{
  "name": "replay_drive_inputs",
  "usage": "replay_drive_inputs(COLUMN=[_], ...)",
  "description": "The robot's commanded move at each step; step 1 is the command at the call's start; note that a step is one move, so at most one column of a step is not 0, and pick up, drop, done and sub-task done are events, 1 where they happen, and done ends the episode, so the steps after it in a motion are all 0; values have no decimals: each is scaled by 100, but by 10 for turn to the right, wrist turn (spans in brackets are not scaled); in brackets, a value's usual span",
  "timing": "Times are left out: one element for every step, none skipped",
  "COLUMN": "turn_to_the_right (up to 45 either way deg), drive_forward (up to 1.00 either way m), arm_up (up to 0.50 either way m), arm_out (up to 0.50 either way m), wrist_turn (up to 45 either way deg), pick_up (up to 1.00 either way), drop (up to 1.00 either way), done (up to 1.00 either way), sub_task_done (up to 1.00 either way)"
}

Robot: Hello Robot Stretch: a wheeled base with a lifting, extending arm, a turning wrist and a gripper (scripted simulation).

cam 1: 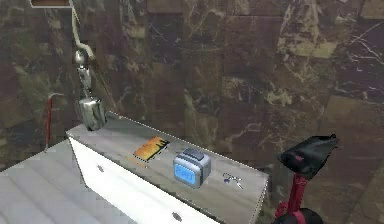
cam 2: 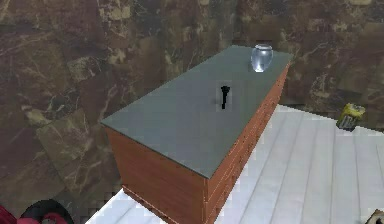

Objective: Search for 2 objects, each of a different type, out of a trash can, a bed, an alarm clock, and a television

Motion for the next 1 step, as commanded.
replay_drive_inputs(turn_to_the_right=[0], drive_forward=[0], arm_up=[0], arm_out=[0], wrist_turn=[0], pick_up=[0], drop=[0], done=[100], sub_task_done=[0])
